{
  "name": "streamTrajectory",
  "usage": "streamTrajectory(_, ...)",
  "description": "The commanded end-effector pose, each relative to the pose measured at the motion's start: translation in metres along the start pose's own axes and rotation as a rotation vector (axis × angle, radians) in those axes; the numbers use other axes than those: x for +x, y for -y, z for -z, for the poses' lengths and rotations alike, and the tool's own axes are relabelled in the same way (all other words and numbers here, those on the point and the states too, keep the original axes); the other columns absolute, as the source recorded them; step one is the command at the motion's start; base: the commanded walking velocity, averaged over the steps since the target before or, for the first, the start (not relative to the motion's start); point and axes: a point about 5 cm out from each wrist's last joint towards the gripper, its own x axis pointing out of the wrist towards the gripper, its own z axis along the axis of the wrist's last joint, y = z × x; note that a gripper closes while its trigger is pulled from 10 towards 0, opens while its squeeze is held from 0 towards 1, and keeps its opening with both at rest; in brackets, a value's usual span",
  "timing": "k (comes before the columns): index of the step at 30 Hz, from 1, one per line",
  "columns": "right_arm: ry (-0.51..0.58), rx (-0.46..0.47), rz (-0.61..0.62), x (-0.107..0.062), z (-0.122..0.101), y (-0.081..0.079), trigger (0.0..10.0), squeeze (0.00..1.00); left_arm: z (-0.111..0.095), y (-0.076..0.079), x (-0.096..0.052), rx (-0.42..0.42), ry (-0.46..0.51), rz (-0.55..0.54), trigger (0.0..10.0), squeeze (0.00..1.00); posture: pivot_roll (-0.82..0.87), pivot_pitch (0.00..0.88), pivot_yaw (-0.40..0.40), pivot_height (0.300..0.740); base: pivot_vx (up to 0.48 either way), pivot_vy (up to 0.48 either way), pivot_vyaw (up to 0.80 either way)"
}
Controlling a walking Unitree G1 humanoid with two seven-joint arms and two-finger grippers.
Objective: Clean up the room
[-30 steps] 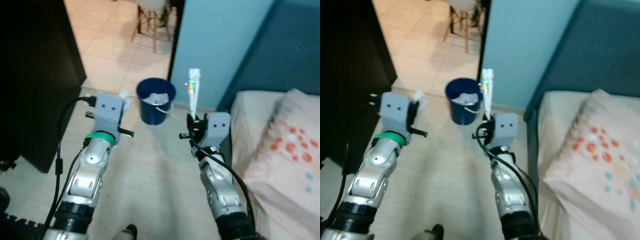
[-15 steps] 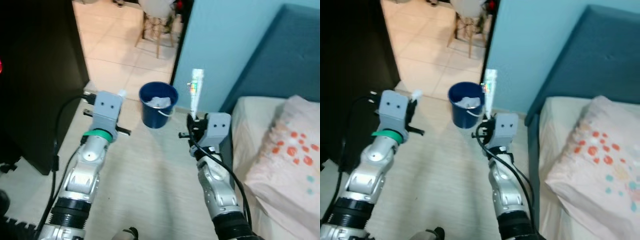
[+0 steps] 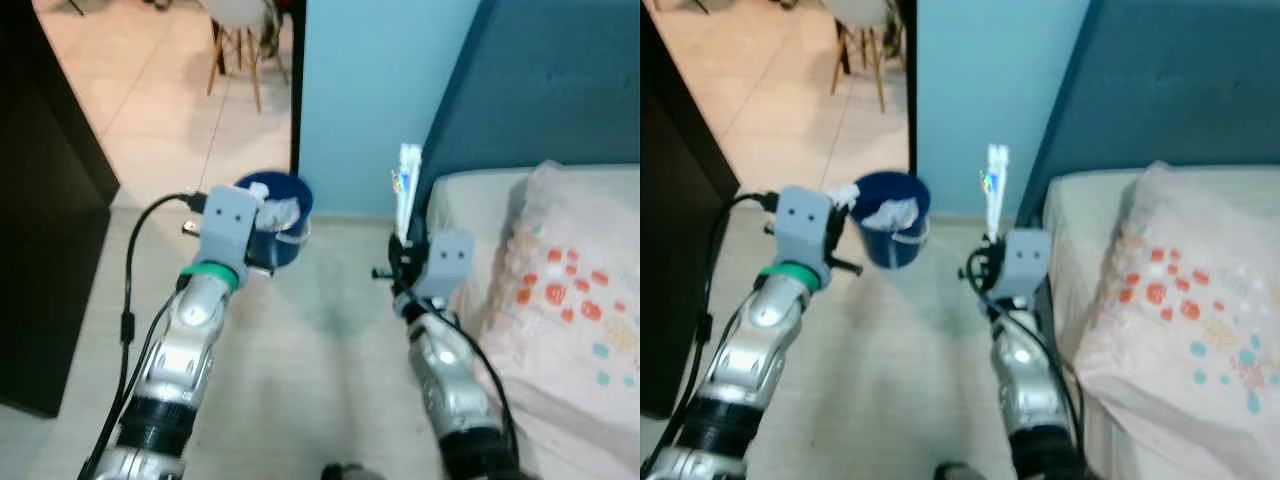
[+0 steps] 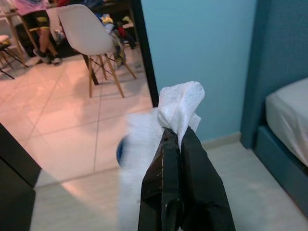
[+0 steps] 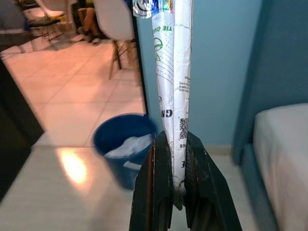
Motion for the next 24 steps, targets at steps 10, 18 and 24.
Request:
streamTrajectory(10,-0.059,-0.077,-0.059,0.002,0.011,-0.005,10.0,0.0,0.017,-0.013,-0.008,0.064,-0.056,-0.011,10.0,0.0,0.06,0.038,0.038,0.74,0.469,0.0,0.0)
streamTrajectory(18,-0.078,-0.232,-0.093,0.006,0.005,0.026,10.0,0.0,0.049,-0.051,-0.024,0.05,-0.198,-0.035,10.0,0.0,0.06,0.048,0.038,0.74,0.469,0.0,0.0)
streamTrajectory(24,-0.08,-0.275,-0.119,0.009,-0.003,0.04,10.0,0.0,0.055,-0.063,-0.026,0.046,-0.245,-0.014,10.0,0.0,0.04,0.088,0.042,0.74,0.469,0.0,0.0)
